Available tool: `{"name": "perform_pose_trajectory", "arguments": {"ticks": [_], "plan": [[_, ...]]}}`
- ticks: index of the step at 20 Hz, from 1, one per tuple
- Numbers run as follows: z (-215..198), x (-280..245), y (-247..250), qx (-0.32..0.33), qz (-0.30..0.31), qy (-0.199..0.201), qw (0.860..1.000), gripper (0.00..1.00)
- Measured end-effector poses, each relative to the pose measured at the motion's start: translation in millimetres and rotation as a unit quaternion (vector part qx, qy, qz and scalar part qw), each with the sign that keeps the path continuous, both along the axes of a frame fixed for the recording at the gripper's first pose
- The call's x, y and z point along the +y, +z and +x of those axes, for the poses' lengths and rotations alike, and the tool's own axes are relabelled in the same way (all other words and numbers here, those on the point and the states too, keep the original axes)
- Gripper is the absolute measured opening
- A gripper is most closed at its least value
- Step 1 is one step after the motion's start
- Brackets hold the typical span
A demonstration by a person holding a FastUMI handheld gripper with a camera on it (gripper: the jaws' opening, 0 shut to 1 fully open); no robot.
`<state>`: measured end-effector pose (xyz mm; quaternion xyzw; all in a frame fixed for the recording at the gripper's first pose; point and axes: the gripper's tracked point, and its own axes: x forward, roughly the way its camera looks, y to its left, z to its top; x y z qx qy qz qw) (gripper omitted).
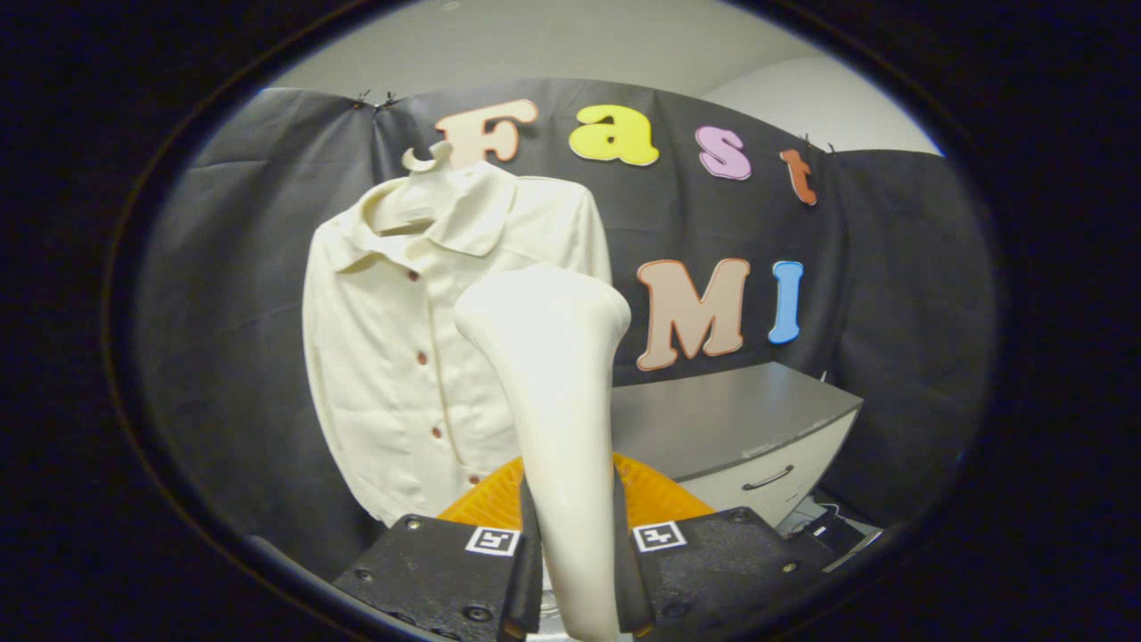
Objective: Iron the clothes twice with a garment steamer, once on the left side and once on the right side.
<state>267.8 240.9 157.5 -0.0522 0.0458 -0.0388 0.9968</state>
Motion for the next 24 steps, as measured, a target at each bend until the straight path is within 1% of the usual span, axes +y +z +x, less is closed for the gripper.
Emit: {"name": "perform_pose_trajectory", "arguments": {"ticks": [2,5,8,14,17,24], "plan": [[-4.0,34.2,-8.2,0.001,-0.002,0.025,1.0,0.32],[3.2,67.9,-20.5,0.003,0.002,0.038,0.999,0.32],[29.1,95.1,-28.8,0.014,0.003,0.055,0.998,0.32],[87.7,141.3,-29.0,0.015,0.005,0.081,0.997,0.32],[100.5,148.6,-28.0,0.013,0.005,0.073,0.997,0.32],[112.4,149.8,-64.0,0.034,0.003,0.045,0.998,0.32]]}}
